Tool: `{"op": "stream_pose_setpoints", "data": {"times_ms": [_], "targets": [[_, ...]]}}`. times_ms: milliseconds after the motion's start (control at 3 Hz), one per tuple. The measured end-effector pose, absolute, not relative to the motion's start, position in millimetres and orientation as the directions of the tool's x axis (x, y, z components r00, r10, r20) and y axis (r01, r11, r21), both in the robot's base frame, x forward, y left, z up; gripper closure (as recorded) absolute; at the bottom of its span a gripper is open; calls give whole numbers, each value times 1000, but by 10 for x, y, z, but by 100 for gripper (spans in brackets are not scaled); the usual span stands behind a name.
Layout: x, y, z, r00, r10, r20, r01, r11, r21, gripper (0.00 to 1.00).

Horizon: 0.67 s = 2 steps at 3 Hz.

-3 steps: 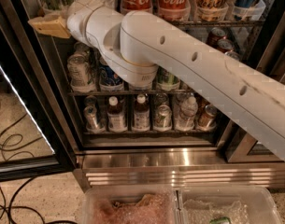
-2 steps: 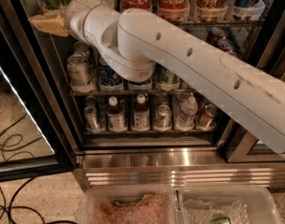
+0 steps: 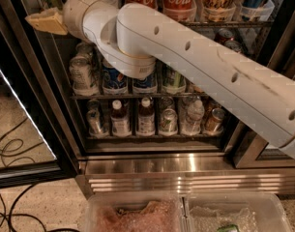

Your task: Pick green can from top shelf of fridge

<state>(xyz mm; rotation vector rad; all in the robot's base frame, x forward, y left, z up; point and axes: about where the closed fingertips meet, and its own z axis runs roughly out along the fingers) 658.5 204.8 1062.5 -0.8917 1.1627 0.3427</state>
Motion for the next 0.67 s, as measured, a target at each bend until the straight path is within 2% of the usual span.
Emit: {"op": "stream_pose_setpoints", "data": {"times_ms": [667], "targets": [[6760, 1879, 10719, 398, -173, -901, -626, 666, -405, 5]]}}
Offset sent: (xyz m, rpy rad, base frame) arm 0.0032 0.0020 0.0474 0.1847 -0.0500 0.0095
